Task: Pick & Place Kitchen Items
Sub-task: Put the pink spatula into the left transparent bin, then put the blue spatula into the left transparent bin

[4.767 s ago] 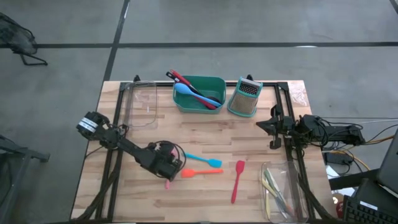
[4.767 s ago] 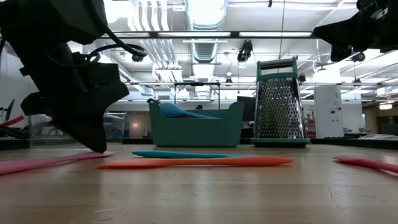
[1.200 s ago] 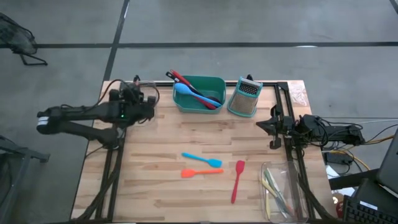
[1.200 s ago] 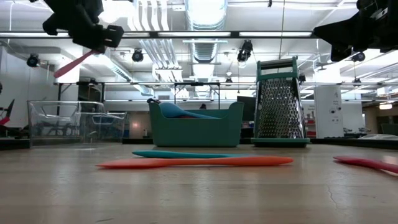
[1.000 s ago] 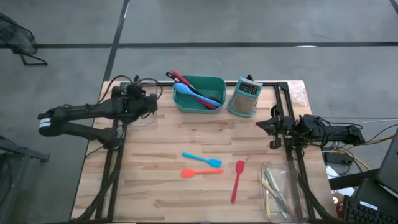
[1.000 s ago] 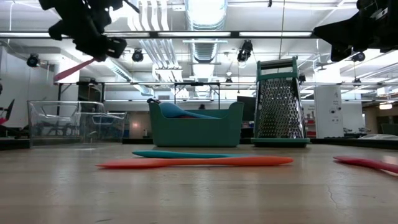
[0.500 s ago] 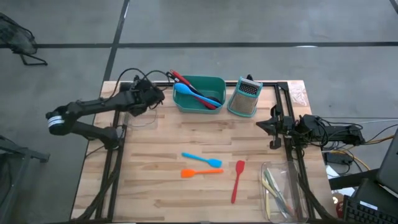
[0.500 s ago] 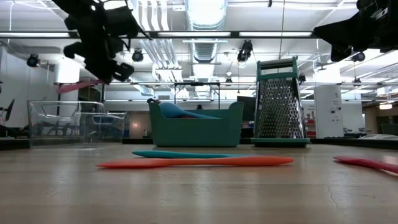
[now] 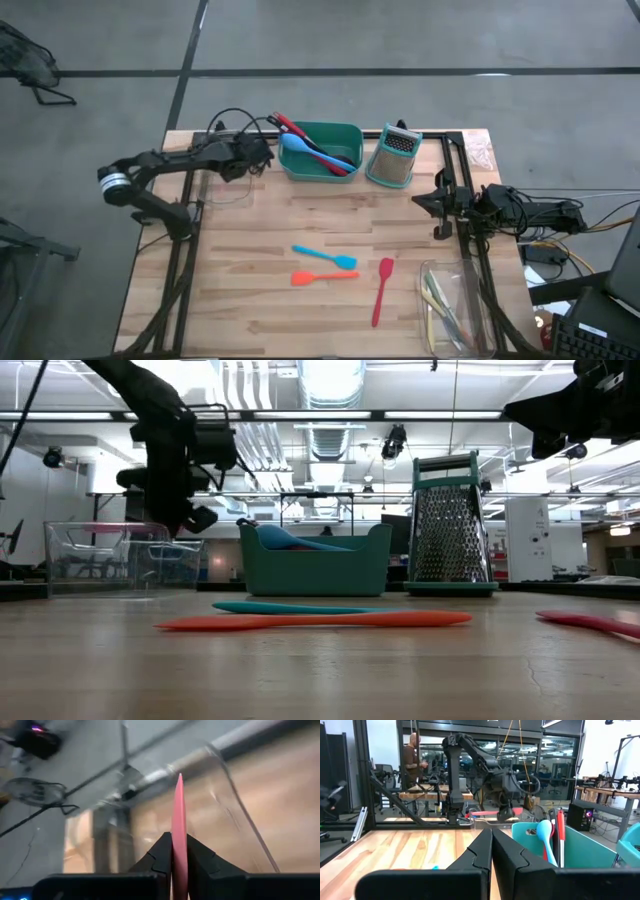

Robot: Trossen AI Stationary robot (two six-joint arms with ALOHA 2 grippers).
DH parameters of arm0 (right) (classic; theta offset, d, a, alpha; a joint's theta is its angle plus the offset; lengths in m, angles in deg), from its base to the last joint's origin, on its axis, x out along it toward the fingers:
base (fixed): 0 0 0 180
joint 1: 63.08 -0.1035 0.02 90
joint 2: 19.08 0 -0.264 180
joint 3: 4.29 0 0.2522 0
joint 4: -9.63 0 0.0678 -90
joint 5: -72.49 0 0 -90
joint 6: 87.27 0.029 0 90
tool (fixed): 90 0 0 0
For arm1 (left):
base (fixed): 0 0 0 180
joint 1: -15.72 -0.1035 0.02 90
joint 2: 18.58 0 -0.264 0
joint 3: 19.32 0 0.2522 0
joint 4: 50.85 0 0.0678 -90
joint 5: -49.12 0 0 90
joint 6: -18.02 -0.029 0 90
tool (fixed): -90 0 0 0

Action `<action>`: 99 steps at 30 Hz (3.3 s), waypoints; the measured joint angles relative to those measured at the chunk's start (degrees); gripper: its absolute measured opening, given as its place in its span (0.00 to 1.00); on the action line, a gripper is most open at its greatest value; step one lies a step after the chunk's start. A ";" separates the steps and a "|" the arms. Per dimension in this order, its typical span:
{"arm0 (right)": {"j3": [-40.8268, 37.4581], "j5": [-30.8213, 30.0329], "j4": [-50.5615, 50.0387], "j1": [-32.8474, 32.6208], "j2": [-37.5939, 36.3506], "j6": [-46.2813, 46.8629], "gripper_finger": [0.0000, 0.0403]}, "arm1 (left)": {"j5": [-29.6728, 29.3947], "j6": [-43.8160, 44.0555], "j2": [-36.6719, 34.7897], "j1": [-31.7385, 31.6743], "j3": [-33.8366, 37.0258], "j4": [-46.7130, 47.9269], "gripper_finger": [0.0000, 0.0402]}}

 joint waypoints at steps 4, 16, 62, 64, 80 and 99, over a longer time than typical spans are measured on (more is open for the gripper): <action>0.02 0.00 0.00 -0.01 0.00 0.00 0.02 | 4.23 -3.11 1.74 0.06 0.00 2.35 0.09; 0.00 0.00 0.00 -0.01 0.00 -0.11 0.02 | 5.96 -1.29 1.10 -0.31 0.00 7.61 0.13; 0.01 0.00 -0.02 0.00 0.00 0.00 0.02 | 22.53 -24.09 8.02 51.59 -6.01 -44.95 0.35; 0.02 0.00 0.00 0.00 0.00 -0.11 0.02 | 22.91 -25.58 11.05 50.61 -7.29 -45.00 0.35; 0.02 0.00 -0.02 0.00 0.02 -0.03 0.02 | 35.95 -28.57 29.12 43.91 -17.09 -45.02 0.35; 0.02 0.01 -0.01 0.00 0.04 0.00 0.02 | 46.13 -27.65 34.37 42.81 -17.09 -45.35 0.35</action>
